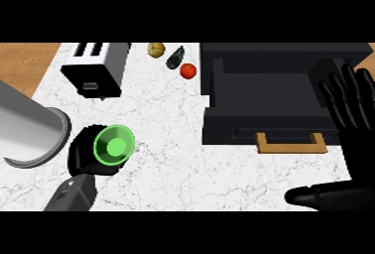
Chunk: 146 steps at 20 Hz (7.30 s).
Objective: Pick up the cup, place it into the drawer and close the drawer
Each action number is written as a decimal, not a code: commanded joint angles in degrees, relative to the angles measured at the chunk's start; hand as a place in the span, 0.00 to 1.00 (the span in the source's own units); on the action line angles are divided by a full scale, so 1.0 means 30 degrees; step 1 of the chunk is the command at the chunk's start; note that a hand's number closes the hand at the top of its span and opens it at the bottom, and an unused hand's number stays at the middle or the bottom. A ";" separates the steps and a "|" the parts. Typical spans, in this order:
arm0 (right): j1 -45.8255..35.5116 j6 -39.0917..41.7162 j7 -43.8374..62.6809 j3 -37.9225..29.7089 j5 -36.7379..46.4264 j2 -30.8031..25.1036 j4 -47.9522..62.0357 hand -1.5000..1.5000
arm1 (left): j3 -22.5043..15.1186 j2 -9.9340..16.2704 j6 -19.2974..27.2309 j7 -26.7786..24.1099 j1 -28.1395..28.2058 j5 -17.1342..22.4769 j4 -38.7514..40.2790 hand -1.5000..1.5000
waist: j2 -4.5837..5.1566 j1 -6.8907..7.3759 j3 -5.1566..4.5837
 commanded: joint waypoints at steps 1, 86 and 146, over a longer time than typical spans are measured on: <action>0.0213 -0.0454 0.0610 0.0522 0.0457 0.0294 -0.0657 0.00 | -0.0622 -0.0379 -0.1336 -0.0478 -0.0060 0.0203 -0.2381 1.00 | -0.0063 0.0031 0.0005; -0.0789 0.1343 -0.0530 -0.0141 -0.1657 -0.0033 0.0695 0.00 | -1.5736 -0.2604 1.3224 1.1558 -1.7921 0.8761 0.1775 0.00 | 0.0508 -0.2298 0.0017; -0.5246 -0.1542 -0.8712 0.5517 1.8935 -0.2400 1.8846 0.00 | -0.7057 0.7788 0.3211 1.0780 0.5410 1.1429 -1.6861 0.00 | 0.0100 0.0137 -0.0006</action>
